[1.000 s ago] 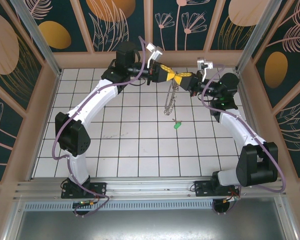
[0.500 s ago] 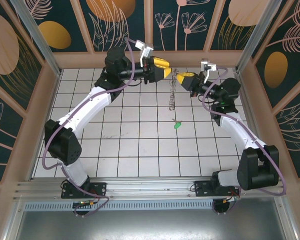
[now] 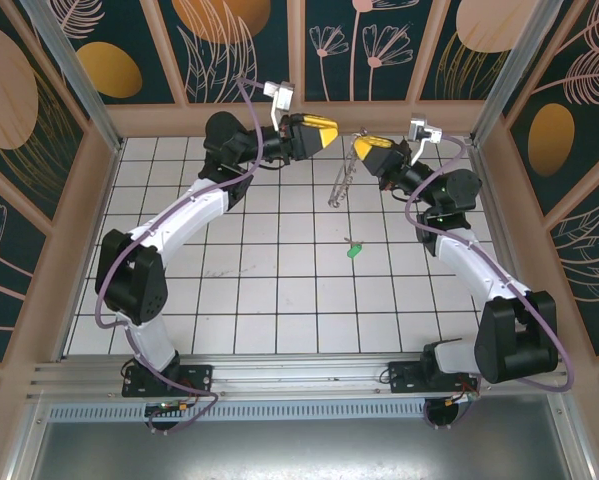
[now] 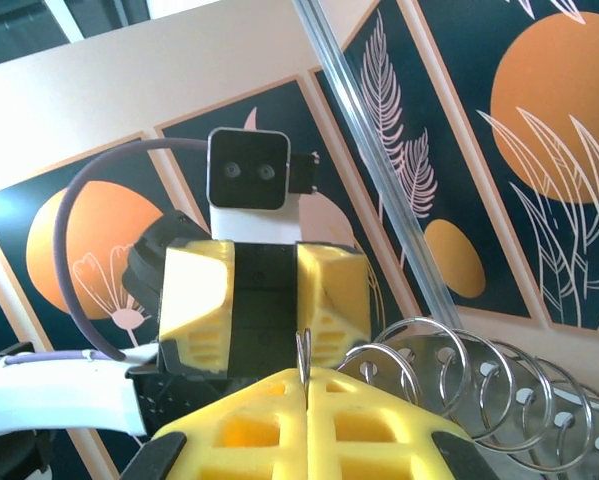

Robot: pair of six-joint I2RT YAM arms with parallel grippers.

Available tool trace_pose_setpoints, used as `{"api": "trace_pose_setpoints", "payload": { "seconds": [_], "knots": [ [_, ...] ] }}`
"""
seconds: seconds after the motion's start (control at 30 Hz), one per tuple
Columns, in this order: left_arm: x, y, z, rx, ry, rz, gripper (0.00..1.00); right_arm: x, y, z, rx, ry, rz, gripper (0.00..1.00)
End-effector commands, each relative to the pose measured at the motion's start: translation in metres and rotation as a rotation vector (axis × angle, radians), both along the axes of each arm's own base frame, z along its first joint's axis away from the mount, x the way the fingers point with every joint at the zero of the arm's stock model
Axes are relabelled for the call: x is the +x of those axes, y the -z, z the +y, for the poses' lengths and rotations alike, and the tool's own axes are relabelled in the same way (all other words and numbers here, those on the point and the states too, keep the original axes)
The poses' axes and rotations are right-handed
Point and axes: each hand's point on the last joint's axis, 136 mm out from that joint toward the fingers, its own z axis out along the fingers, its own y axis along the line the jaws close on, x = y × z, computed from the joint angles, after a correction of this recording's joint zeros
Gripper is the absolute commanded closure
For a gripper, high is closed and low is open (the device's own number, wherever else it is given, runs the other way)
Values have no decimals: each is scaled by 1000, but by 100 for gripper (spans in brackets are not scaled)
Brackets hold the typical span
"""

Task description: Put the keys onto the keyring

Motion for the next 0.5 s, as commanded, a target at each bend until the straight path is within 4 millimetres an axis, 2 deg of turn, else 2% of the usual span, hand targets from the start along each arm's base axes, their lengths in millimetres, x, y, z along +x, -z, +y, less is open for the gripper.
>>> {"api": "trace_pose_setpoints", "payload": {
  "seconds": [0.0,0.47],
  "knots": [
    [-18,-5,-4,-29,69,-29,65,-16,-26,-1,61,-5,-99,100],
    [-23,-3,-10,-38,95,-26,69,-19,-34,9,70,-34,-120,100]
  ]
}}
